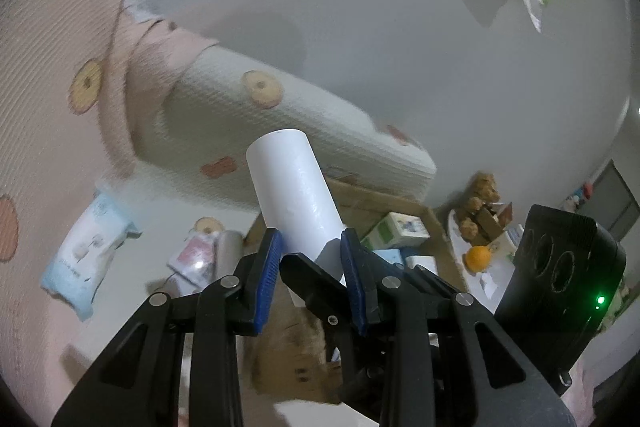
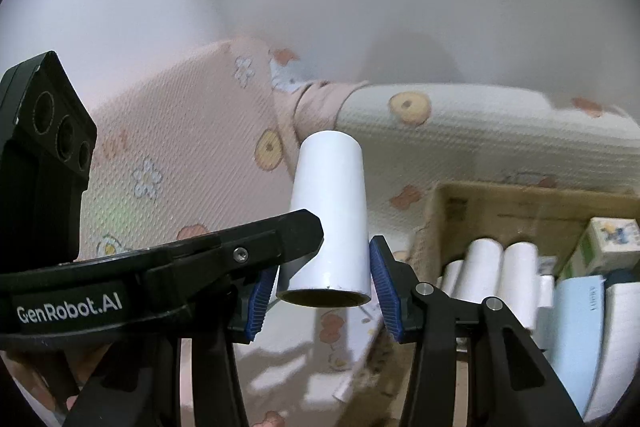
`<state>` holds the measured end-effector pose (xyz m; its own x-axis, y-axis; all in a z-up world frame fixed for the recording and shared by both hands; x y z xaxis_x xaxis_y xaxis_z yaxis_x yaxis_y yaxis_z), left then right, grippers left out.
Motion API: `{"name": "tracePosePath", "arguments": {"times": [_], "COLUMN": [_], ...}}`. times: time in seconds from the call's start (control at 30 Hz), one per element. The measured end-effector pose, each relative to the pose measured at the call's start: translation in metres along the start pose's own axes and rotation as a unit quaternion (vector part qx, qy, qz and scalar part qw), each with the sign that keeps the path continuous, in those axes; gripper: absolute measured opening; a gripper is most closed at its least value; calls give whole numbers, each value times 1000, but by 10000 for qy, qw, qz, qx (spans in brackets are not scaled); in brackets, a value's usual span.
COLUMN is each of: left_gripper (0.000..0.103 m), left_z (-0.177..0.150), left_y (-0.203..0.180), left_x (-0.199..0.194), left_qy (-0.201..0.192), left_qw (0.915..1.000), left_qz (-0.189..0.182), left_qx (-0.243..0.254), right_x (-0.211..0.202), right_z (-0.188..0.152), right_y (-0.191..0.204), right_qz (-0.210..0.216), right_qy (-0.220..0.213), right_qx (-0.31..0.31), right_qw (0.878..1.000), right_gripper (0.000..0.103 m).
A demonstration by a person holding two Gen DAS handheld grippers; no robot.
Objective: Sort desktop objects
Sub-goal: 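Carry the white roll in the right gripper over the cardboard box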
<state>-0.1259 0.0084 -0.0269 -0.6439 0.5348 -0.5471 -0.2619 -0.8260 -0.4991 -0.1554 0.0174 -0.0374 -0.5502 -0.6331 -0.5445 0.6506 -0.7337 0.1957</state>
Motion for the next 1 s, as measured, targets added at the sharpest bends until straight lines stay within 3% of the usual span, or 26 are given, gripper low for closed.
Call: {"name": "tracePosePath", "arguments": {"times": [0.43,0.73,1.0], "left_gripper": [34,34,34], "left_z": [17,10,-6], "left_y": [-65,-87,-87], "left_x": [43,83,132], "left_qy": [171,618,1303], "left_qw": [9970,9925,9859], "left_qz": [-452,-623,-875], "left_qx": [602,853,579], "right_x": [-35,-33,-22], "right_z": [29,26,5], "right_y": [-60,-100,-140], "right_qz": [-520,-811,-939], "right_qy": [-304,-133,319], "right_qx": [185,471,885], "right_qw": [9980,9955,9911], "right_gripper": [44,44,44]}}
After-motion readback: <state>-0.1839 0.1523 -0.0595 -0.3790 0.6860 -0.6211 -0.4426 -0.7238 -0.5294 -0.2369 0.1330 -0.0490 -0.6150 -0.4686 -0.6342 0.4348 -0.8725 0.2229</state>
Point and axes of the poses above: each gripper's, at about its wrist camera, not at the fingertips, and x roughly the way its jaws point, y to its left, z to its top, the point moved 8 cm from there along x, roughly the way its jaws point, and after that the axes turned 2 degrees about -z, right-handed, at the moved point
